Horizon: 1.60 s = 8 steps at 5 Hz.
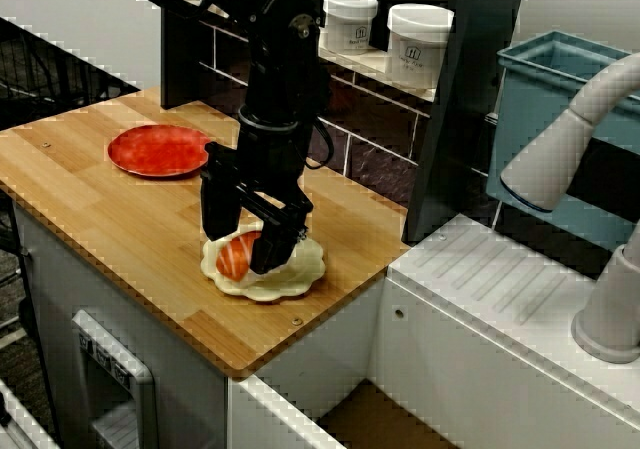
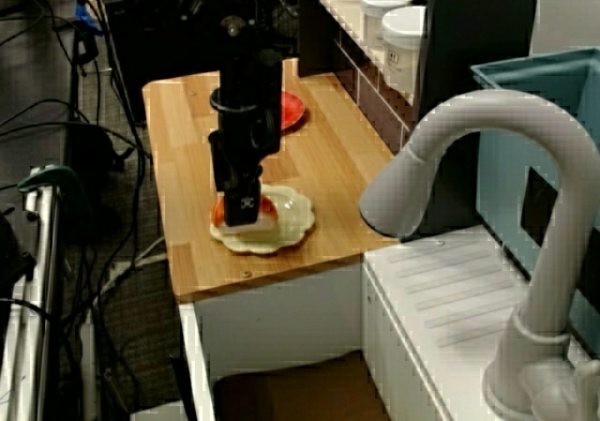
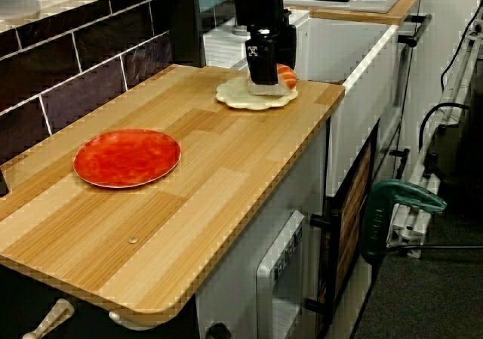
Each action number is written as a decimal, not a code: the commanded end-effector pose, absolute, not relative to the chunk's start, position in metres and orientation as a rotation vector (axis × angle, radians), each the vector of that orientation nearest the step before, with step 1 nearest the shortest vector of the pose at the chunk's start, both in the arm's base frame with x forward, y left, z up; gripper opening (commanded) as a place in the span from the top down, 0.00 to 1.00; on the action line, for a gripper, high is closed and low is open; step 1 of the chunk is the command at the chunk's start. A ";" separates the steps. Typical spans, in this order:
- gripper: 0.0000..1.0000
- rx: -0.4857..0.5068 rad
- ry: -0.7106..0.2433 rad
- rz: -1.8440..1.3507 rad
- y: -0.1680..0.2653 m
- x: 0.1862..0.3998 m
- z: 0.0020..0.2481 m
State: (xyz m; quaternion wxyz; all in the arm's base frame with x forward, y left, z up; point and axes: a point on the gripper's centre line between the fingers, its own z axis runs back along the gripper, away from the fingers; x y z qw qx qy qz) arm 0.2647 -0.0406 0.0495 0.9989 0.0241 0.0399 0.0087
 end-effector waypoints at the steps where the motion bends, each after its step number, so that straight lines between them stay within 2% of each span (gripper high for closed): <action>1: 0.00 0.002 0.052 0.025 -0.023 0.274 0.073; 3: 0.00 -0.003 0.075 0.035 -0.019 0.279 0.067; 5: 0.00 -0.057 0.074 0.071 0.000 0.277 0.079; 6: 0.00 -0.064 0.100 0.084 0.009 0.283 0.077; 8: 0.00 -0.040 0.088 0.082 0.027 0.282 0.080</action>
